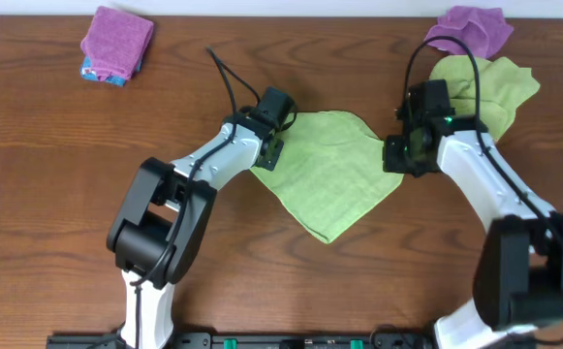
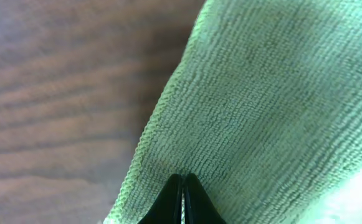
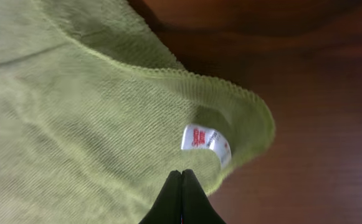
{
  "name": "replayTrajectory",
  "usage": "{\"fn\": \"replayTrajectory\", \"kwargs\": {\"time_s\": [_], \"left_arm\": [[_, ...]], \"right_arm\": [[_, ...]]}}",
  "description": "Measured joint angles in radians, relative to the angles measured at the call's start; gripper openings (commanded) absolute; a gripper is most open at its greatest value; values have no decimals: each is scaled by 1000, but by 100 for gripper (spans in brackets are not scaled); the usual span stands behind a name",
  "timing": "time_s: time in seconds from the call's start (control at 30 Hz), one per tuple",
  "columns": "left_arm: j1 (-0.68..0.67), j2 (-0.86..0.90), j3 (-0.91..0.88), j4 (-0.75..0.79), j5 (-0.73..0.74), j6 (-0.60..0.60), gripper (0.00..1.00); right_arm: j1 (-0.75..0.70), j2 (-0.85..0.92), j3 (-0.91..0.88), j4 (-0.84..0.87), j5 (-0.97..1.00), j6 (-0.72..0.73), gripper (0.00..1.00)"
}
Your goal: Fold the cloth
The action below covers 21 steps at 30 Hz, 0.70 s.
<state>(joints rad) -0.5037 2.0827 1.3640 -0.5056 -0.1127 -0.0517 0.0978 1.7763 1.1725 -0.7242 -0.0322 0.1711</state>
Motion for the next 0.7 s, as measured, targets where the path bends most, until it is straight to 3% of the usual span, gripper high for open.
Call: {"fn": "replayTrajectory", "kwargs": {"time_s": [0.7], "left_arm": [[-2,-13,13,-216,102,-31,6]], "right_arm": [[0,168,3,250,6,-19,1]]}}
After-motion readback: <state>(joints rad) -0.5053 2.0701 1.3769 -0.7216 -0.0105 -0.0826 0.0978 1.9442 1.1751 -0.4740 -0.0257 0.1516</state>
